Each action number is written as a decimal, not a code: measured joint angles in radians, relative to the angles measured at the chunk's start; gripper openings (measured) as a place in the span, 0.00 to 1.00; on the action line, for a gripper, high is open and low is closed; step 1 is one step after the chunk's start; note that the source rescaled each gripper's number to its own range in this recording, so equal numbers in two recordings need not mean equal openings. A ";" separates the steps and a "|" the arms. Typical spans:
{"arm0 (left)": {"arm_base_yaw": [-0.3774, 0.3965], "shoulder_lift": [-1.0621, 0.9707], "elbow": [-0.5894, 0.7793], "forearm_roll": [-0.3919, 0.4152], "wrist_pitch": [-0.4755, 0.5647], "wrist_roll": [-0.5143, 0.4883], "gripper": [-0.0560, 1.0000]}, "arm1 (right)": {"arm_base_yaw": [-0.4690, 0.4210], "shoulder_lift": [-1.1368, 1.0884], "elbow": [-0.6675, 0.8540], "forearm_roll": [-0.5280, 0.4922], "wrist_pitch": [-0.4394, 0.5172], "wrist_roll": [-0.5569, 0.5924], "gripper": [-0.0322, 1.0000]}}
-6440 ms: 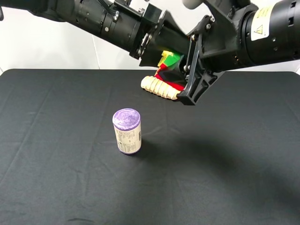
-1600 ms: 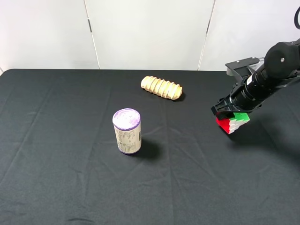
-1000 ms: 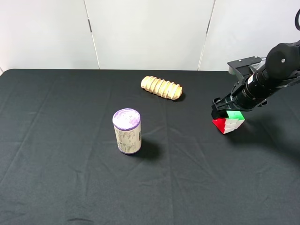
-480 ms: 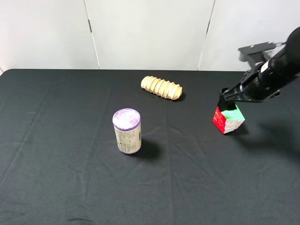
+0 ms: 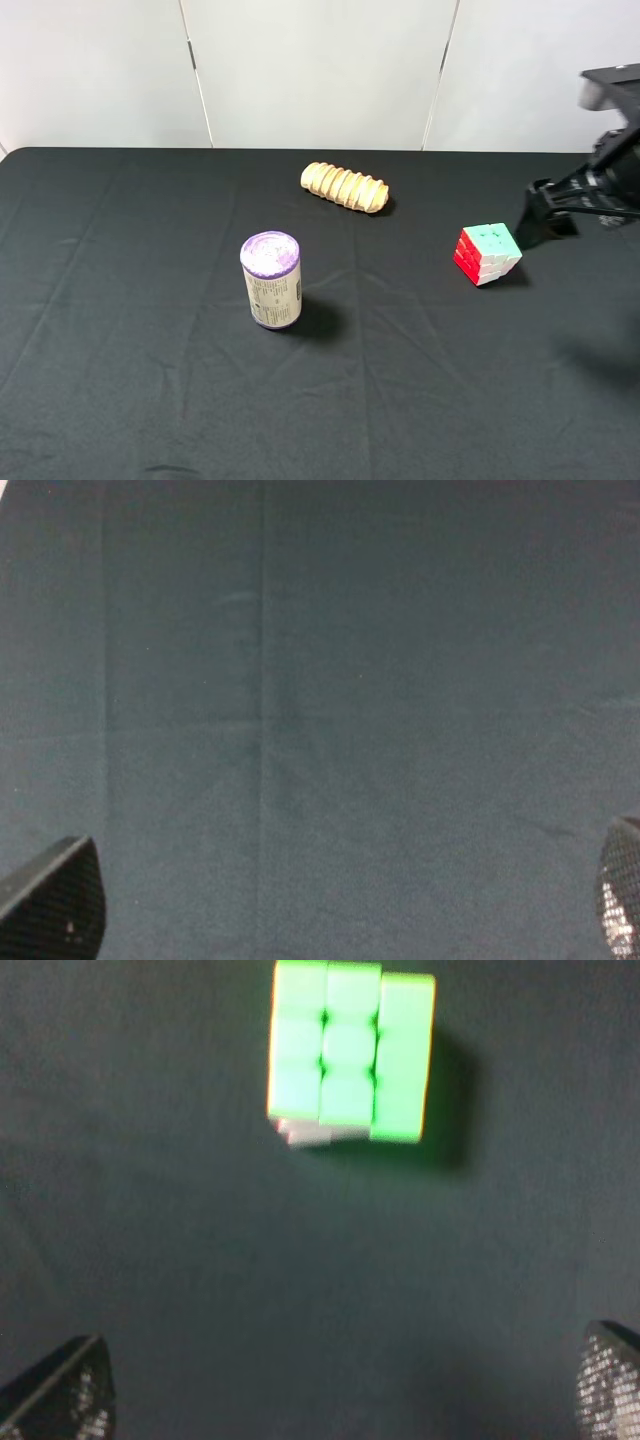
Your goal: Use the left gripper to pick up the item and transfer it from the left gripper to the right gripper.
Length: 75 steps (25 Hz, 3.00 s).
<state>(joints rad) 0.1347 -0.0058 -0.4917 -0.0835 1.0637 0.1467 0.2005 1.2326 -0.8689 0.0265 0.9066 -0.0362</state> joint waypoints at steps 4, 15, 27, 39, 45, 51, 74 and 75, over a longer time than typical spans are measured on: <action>0.000 0.000 0.000 0.000 0.000 0.000 0.95 | 0.000 -0.074 0.000 0.016 0.080 0.000 1.00; 0.000 0.000 0.000 0.000 0.000 0.000 0.95 | 0.000 -0.326 0.058 0.042 0.297 0.001 1.00; 0.000 0.000 0.000 0.000 0.000 0.000 0.95 | 0.000 -0.776 0.202 0.039 0.226 -0.001 1.00; 0.000 0.000 0.000 0.000 0.000 0.000 0.95 | 0.000 -1.212 0.369 0.035 0.108 -0.022 1.00; 0.000 0.000 0.000 0.000 -0.001 0.000 0.95 | 0.000 -1.238 0.369 0.037 0.108 -0.022 1.00; 0.000 0.000 0.000 0.000 -0.001 0.000 0.95 | -0.001 -1.238 0.370 0.038 0.108 -0.022 1.00; 0.000 0.000 0.000 0.000 -0.001 0.000 0.95 | -0.295 -1.238 0.370 0.045 0.108 -0.022 1.00; 0.000 0.000 0.000 0.000 -0.001 0.000 0.95 | -0.295 -1.238 0.370 0.045 0.108 -0.022 1.00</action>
<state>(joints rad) 0.1347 -0.0058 -0.4917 -0.0835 1.0629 0.1467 -0.0941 -0.0049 -0.4991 0.0714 1.0147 -0.0580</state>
